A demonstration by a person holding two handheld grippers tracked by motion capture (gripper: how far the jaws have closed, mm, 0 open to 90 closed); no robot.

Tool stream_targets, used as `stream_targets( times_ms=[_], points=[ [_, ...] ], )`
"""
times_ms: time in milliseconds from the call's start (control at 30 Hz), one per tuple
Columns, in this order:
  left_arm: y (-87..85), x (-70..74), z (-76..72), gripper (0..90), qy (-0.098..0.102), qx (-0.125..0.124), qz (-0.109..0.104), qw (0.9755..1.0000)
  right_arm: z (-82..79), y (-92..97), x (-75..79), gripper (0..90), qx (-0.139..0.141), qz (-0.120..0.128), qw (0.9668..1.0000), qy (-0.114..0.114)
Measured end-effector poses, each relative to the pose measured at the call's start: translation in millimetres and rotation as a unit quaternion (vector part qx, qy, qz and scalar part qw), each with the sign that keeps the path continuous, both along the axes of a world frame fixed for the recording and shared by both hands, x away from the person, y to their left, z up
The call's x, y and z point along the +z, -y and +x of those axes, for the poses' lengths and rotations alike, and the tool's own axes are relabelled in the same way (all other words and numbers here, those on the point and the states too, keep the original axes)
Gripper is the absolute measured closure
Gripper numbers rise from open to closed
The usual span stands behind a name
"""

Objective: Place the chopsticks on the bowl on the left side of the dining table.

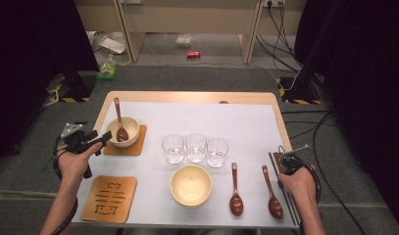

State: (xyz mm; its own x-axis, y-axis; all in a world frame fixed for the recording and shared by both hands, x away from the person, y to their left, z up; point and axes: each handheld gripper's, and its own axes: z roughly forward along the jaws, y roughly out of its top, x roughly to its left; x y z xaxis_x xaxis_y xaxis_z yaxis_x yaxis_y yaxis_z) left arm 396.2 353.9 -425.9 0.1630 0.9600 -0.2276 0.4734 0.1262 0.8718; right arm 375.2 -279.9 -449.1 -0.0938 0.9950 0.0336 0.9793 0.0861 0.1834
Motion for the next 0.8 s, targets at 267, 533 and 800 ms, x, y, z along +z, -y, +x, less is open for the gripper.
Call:
stream_targets(
  times_ms=[267,533,800],
  points=[
    [-0.9,0.7,-0.1,36.8,0.002,0.002,-0.002,1.0000,2.4,-1.2,6.5,85.3,0.006,0.010,0.9998,0.018],
    [-0.4,1.6,-0.7,36.8,0.003,0.002,-0.002,1.0000,4.9,-3.8,20.1,85.3,0.005,0.015,0.9986,0.051],
    [-1.3,1.9,-0.9,36.7,0.003,0.003,-0.003,1.0000,9.4,-7.1,28.9,85.3,0.007,0.017,0.9972,0.072]
  ],
)
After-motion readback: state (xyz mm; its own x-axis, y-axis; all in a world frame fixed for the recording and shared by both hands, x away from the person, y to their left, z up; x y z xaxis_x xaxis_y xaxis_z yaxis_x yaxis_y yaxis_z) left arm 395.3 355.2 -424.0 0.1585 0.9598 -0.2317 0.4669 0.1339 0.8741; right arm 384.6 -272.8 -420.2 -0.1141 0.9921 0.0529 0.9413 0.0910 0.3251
